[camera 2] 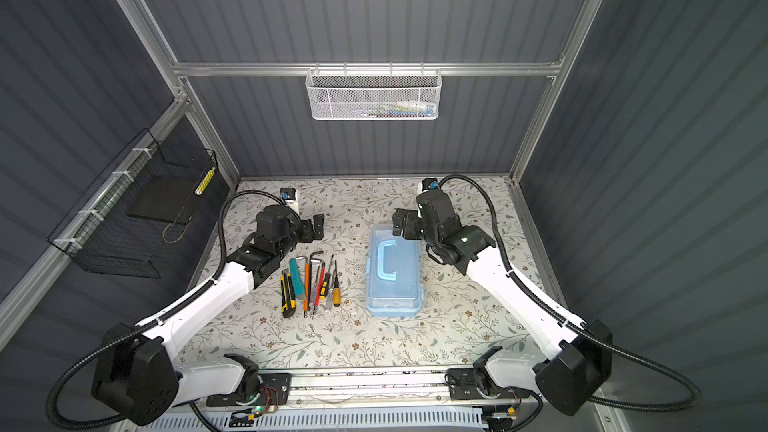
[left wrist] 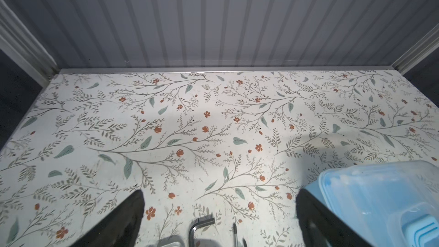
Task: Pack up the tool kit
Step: 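Move both grippers toward the ends of the light-blue tool box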
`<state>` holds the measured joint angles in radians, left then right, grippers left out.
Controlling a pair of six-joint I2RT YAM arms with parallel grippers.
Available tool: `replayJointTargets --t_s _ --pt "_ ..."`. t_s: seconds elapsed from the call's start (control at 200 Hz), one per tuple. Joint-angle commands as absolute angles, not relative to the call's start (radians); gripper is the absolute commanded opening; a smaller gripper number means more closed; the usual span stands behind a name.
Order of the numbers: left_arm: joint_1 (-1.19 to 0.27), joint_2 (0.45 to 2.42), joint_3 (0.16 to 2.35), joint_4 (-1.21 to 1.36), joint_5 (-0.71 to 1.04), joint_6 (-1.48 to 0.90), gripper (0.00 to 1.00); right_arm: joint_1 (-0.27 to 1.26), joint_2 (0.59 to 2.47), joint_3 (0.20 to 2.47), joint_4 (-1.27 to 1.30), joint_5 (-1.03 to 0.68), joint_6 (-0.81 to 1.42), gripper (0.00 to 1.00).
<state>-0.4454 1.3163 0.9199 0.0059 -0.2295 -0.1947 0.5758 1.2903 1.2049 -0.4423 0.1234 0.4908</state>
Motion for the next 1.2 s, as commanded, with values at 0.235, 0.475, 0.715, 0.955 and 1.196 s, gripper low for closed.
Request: replayJointTargets --t_s 0.235,0.475,0.715,0.955,1.196 --pt "-0.443 1.548 0.989 0.092 0.029 -0.356 0.91 0.577 1.378 1.225 -0.429 -0.081 0.526 0.67" --pt "-0.445 1.603 0.963 0.145 0.191 -0.483 0.87 0.584 1.370 1.163 -0.427 -0.234 0.606 0.53" --pt "-0.445 1.573 0.928 0.078 0.304 -0.532 0.87 0.628 1.417 1.125 -0.436 -0.276 0.671 0.51" --pt "-0.486 1.529 0.866 0.037 0.322 -0.554 0.86 0.641 1.473 1.115 -0.460 -0.282 0.724 0.49" --pt "-0.530 1.533 0.817 0.083 0.345 -0.577 0.86 0.641 1.515 1.094 -0.419 -0.326 0.765 0.49"
